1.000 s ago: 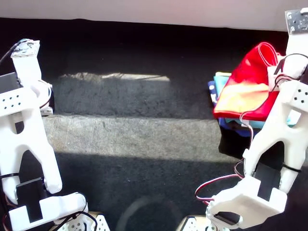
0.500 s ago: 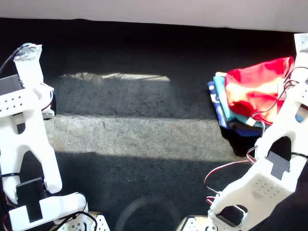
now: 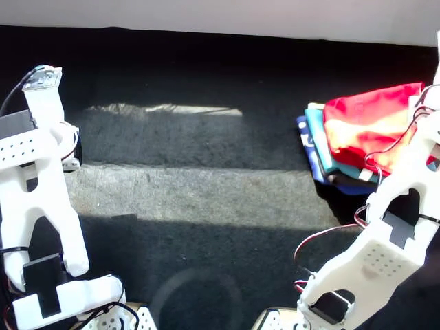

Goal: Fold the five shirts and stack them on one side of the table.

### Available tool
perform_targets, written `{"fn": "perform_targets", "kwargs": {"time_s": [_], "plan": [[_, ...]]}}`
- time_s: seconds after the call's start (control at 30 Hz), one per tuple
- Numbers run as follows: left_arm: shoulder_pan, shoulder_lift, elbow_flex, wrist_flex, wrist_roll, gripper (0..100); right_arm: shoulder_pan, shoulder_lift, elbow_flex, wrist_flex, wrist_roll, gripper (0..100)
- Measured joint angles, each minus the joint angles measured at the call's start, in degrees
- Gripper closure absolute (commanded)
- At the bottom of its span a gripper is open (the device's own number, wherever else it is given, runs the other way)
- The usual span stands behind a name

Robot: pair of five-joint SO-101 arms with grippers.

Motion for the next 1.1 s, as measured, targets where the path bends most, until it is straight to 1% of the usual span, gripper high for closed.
{"fn": "perform_targets", "kwargs": {"time_s": [0.03,0.07,0.1,0.17,0.2,0.23,0.27,0.37,0.47,0.57,0.7,0.9,1.1], "plan": [[0.0,0.0,0.0,-0.09,0.0,99,0.09,0.0,-1.85,0.7,-1.58,76.8],[0.0,0.0,0.0,-0.09,0.0,99,0.18,0.0,-3.6,1.85,-2.99,79.5],[0.0,0.0,0.0,-0.09,0.0,99,0.18,0.0,-5.36,3.16,-4.04,84.6],[0.0,0.0,0.0,-0.09,0.0,99,-0.09,0.0,-8.44,6.07,-4.92,98.8],[0.0,0.0,0.0,-0.09,0.0,99,-0.44,0.0,-9.41,6.95,-5.1,99.4],[0.0,0.0,0.0,-0.09,0.0,99,-0.88,0.0,-10.2,6.86,-5.27,96.8],[0.0,0.0,0.0,-0.09,0.0,99,-1.41,0.0,-10.55,6.42,-5.36,96.7],[0.0,0.0,0.0,-0.09,0.0,99,-3.08,0.26,-9.49,3.25,-5.36,99.1],[0.0,0.0,0.0,-1.32,0.0,99,-4.84,3.16,-6.59,-0.26,-5.36,99.1],[0.0,0.0,0.0,-1.93,0.0,99,-5.27,6.33,-5.98,-1.41,-5.36,99.1],[0.0,0.0,0.0,-1.93,0.0,99,-4.48,10.9,-5.98,-3.16,-5.36,99.1],[0.0,0.0,0.0,-1.93,0.0,99,-0.44,17.41,-6.07,-10.81,-5.54,99.1],[0.0,0.0,0.0,-1.93,0.0,99,0.26,18.73,-6.07,-11.78,-5.89,99.1]]}}
